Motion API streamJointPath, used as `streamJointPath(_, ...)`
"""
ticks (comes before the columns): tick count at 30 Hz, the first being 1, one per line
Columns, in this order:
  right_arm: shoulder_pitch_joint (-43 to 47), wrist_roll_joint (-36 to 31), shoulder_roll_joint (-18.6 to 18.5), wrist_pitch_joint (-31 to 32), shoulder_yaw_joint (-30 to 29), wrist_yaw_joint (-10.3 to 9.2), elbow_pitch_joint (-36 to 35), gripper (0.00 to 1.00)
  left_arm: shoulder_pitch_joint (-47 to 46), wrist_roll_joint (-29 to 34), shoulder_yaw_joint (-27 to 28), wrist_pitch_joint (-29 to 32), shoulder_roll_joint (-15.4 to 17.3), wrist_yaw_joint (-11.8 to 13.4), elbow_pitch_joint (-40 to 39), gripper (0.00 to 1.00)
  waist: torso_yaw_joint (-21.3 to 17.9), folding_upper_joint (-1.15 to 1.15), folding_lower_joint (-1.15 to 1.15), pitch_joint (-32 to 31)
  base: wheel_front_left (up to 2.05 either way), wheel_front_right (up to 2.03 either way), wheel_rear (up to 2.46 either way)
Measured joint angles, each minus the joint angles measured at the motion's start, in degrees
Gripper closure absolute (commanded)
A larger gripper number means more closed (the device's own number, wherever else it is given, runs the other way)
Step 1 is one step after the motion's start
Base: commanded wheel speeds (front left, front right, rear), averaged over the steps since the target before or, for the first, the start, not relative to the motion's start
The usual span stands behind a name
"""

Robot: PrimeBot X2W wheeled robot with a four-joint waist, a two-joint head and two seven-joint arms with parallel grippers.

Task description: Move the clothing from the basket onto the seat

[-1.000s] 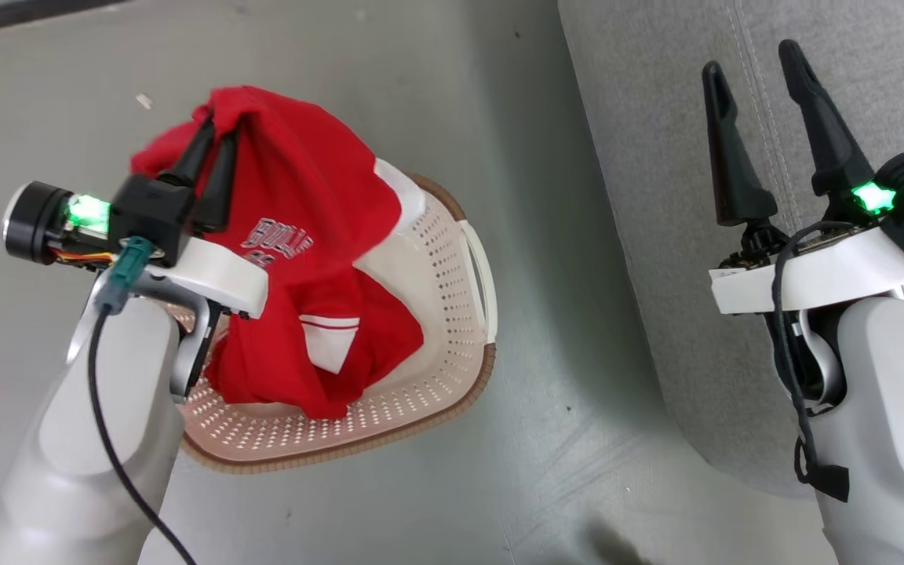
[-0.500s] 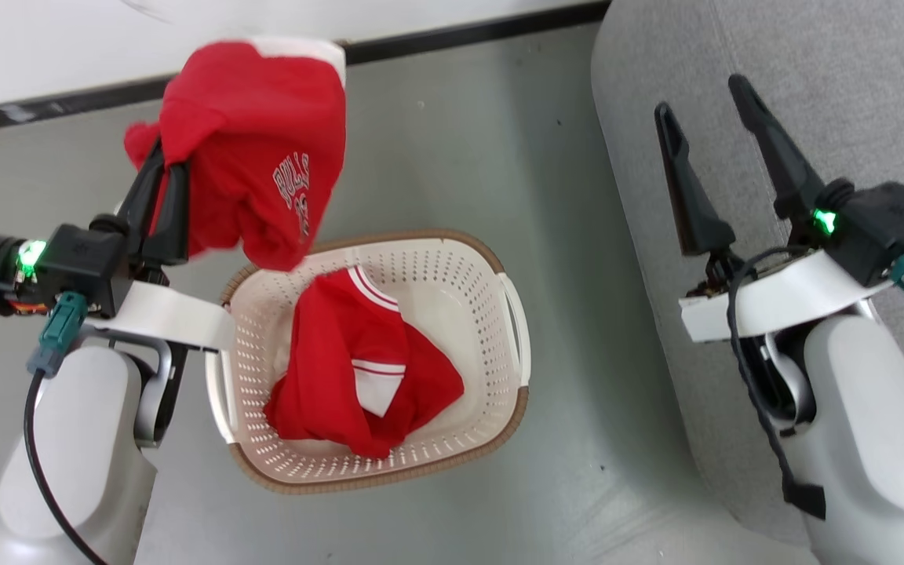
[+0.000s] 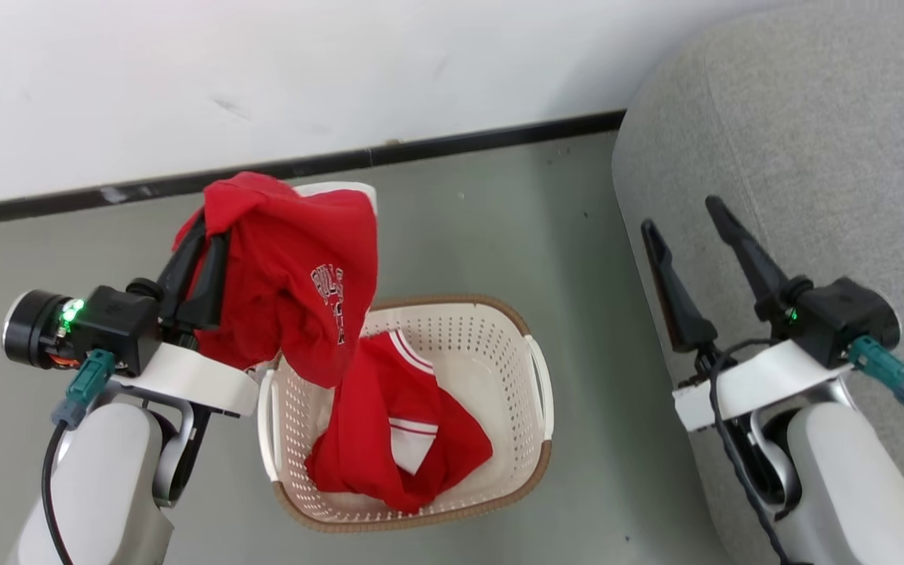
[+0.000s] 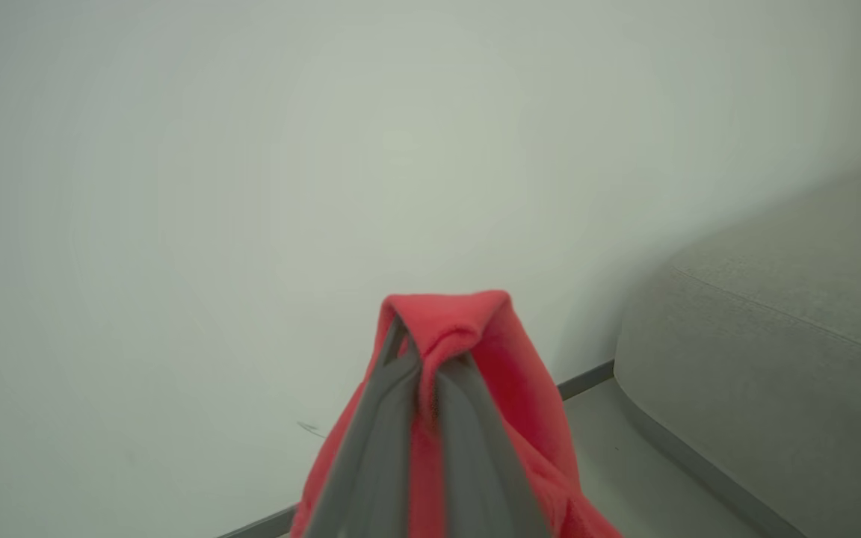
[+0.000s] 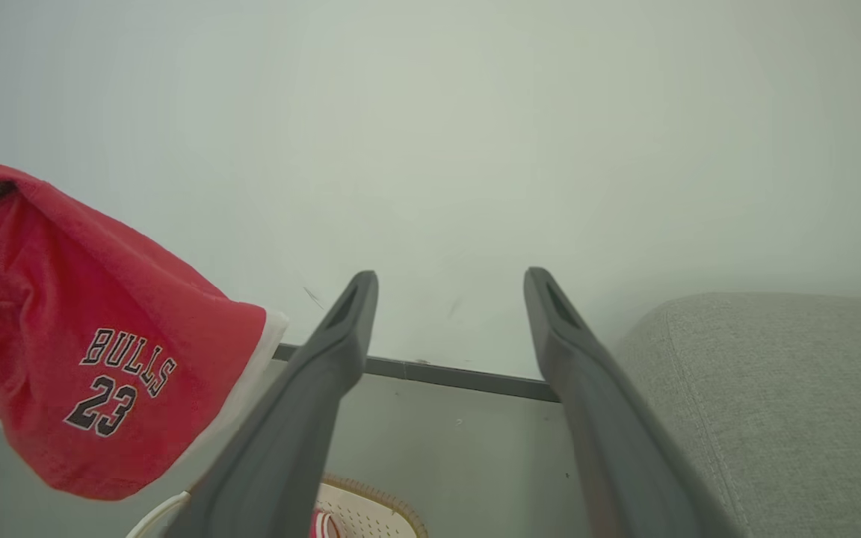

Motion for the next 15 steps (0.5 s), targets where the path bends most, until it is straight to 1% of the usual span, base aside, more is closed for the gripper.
streamJointPath(5, 2.7, 0.0, -0.1, 0.0, 0.0, 0.0, 0.5, 0.0, 1.7, -0.7, -0.8, 0.8, -0.1, -1.0, -0.6, 1.0, 0.8, 0.0, 0.0, -3.2, 0.0, 0.0, 0.0)
streamJointPath(8, 4.1, 0.0, -0.1, 0.0, 0.1, 0.01, 1.0, 0.0, 2.1, -1.2, -1.3, 1.4, -0.1, -1.2, -1.0, 1.0, 1.2, 0.0, 0.0, -5.0, 0.0, 0.0, 0.0)
streamJointPath(11, 5.5, 0.0, -0.1, 0.0, 0.3, 0.0, 1.2, 0.0, 2.2, -1.2, -1.9, 1.9, -0.1, -2.0, -1.5, 1.0, 1.6, 0.0, 0.0, -6.7, 0.0, 0.0, 0.0)
streamJointPath(15, 6.6, 0.0, -0.2, 0.0, 0.9, 0.0, 1.3, 0.0, 3.0, -1.6, -2.4, 2.7, -0.2, -2.3, -2.1, 1.0, 1.9, 0.0, 0.0, -8.4, 0.0, 0.0, 0.0)
